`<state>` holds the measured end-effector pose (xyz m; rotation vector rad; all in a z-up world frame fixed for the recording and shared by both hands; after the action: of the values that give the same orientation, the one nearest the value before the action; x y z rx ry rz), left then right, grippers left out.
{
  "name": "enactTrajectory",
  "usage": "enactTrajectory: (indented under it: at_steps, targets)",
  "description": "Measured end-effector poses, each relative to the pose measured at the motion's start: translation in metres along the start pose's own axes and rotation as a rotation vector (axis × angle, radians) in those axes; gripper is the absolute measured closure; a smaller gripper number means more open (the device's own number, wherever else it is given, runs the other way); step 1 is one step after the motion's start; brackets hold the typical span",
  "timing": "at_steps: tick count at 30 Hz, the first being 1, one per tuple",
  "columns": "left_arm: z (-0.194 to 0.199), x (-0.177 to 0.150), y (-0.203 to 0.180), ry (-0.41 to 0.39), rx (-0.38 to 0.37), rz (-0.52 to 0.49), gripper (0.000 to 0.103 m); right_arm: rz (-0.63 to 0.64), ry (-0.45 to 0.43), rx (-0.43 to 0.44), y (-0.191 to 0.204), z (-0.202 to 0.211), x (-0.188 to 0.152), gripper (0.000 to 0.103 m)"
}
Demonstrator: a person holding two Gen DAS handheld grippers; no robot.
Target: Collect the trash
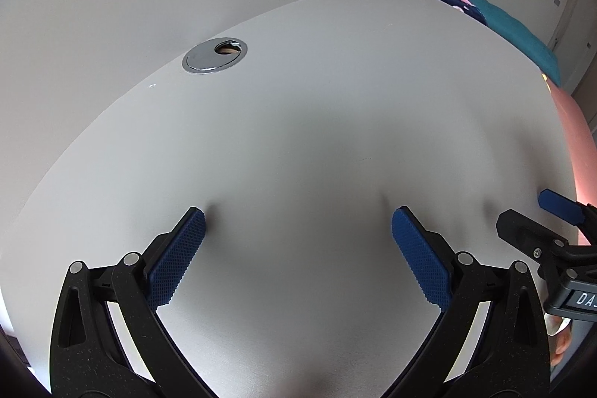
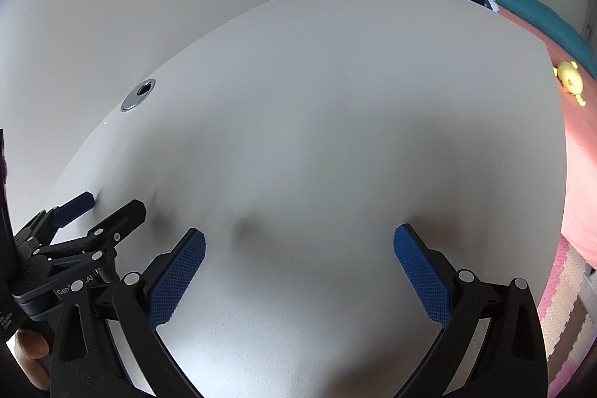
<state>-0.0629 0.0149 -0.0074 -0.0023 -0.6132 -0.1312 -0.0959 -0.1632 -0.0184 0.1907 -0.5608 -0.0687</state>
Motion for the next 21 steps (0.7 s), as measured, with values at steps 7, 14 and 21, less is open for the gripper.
enactTrajectory:
  at_steps: [7,14,21]
  targets:
    - [-0.001,-0.003,0.001,-0.003,0.027,-0.023,0.006,0.049,-0.047,-0.063,0.012,-0.013,-0.002,0.002]
    - [-0.002,-0.002,0.003,0.0,0.036,-0.015,0.006,0.055,-0.078,-0.102,0.017,-0.018,-0.004,0.002]
    - [-0.001,-0.003,0.003,0.0,0.037,-0.014,0.006,0.048,-0.08,-0.111,0.019,-0.021,-0.002,0.002]
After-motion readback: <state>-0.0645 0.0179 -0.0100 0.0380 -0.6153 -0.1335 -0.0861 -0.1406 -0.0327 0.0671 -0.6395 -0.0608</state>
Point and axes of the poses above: each gripper's, at about its wrist camera, not at the fingertips, and z roughly against the way its jaws point, y to its left, x to its top, the point moved 2 cm from there along -z, roughly the way its jaws point, and after that the axes turned 9 degrees about -z, right-handed, at the moved point
